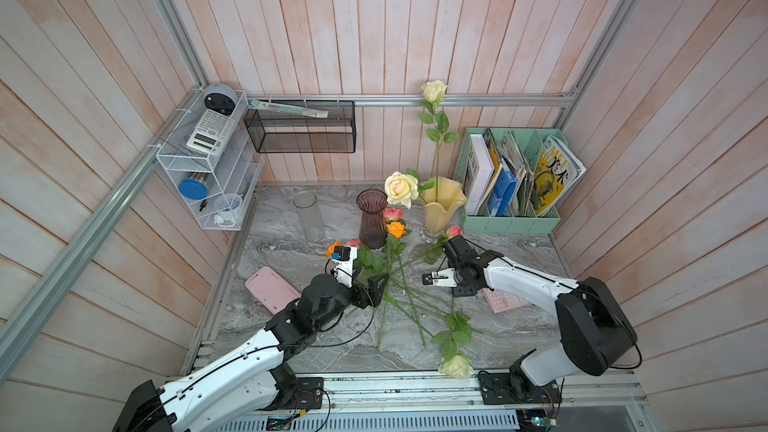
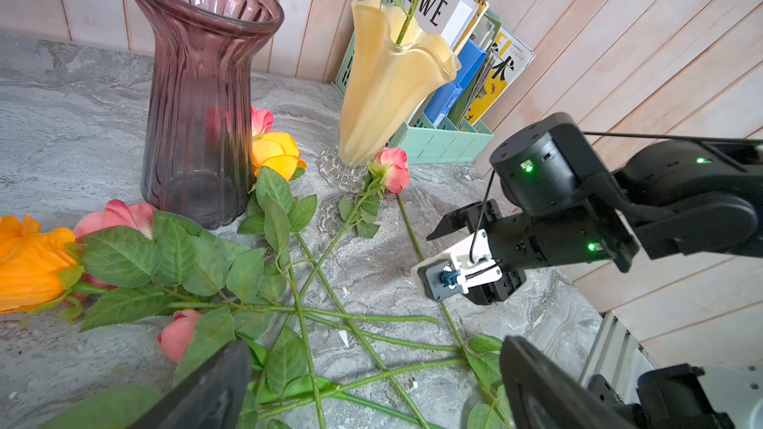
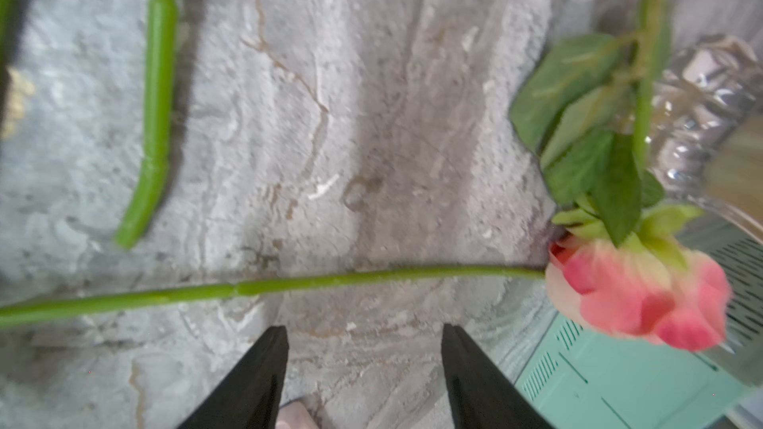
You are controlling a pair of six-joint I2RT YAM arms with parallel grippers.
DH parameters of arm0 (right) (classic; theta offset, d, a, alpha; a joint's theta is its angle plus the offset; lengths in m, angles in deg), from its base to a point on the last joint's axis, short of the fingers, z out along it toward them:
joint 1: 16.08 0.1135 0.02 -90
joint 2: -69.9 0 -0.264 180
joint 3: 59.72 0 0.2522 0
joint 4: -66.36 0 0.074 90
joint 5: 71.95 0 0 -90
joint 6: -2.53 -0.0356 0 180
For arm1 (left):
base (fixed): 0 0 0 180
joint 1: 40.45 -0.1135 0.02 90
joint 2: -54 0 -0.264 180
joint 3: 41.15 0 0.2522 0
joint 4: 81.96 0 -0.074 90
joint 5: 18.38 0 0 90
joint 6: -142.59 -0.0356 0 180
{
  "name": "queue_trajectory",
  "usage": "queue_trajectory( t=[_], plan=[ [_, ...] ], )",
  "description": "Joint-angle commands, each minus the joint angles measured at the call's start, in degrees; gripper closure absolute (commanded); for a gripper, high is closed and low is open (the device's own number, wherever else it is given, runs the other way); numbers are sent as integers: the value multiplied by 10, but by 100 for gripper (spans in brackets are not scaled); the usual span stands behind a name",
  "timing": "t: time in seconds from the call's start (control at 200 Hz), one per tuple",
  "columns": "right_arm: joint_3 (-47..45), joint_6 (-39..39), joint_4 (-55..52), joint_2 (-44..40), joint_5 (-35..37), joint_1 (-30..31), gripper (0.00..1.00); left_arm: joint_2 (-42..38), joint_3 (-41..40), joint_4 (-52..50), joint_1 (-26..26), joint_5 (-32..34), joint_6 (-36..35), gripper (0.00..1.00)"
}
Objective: Arrange the flowers in different vases according to their colors
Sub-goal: Pick up the flower at the center of the board.
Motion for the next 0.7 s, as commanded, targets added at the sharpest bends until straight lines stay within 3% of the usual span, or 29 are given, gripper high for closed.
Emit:
queue_trajectory(
  t=[0.0,0.265,0.695],
  plan=[
    [-16,20,-44,-24,-23,-4,33,0,-10,0,-2,5,4,0],
    [-63,25,4,-25,-38,1,33,-10,-12,-5,-2,3,7,0],
    [58,-20,2,96,-57,67,35,-19,-9,-28,-3,7,6,0]
  ],
)
